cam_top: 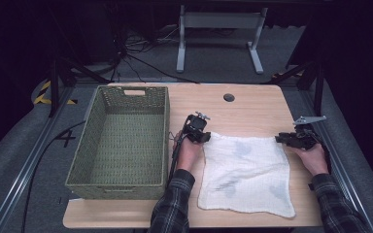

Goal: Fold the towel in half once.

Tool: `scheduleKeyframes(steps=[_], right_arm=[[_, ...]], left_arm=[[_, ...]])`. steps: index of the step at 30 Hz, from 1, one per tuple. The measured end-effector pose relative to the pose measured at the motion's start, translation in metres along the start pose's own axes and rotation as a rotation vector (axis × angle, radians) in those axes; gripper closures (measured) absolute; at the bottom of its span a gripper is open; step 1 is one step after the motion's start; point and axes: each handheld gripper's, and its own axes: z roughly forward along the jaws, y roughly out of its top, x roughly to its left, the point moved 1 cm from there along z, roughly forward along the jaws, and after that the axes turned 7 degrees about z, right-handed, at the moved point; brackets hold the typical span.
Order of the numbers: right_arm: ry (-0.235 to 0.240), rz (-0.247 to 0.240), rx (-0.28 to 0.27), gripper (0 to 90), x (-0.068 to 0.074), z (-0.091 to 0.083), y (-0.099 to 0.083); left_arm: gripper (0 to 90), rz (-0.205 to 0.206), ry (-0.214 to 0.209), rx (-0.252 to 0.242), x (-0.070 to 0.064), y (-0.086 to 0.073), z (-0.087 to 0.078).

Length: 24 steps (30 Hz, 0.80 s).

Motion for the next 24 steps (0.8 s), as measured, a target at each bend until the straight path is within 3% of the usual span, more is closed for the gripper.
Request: scheduleKeyframes(steps=[5, 10, 11, 14, 16, 19, 24], right_arm=[[0.007, -0.01, 0.01, 83.1, 0.001, 0.003, -0.002], [0.006, -0.023, 0.011, 85.7, 0.004, 0.003, -0.002], [0.006, -0.021, 0.01, 85.8, 0.003, 0.003, -0.002], [0.003, -0.023, 0.009, 86.4, 0.004, 0.003, -0.002], [-0.001, -0.031, 0.006, 86.5, 0.005, 0.003, -0.002], [0.002, -0.032, 0.0, 86.7, 0.006, 0.001, -0.003], [0.012, -0.036, -0.021, 86.7, 0.009, -0.007, -0.002]], left_arm=[[61.2, 0.004, -0.008, 0.006, 0.002, 0.002, 0.007], [61.4, 0.04, -0.018, 0.003, -0.002, 0.007, 0.012], [61.6, 0.062, -0.012, 0.009, -0.003, 0.008, 0.014], [75.8, 0.074, 0.0, 0.01, -0.004, 0.008, 0.014], [84.2, 0.063, -0.016, 0.006, -0.003, 0.007, 0.013], [86.2, 0.051, -0.013, 0.012, -0.002, 0.005, 0.01], [86.5, 0.027, -0.008, -0.042, -0.005, -0.001, 0.0]])
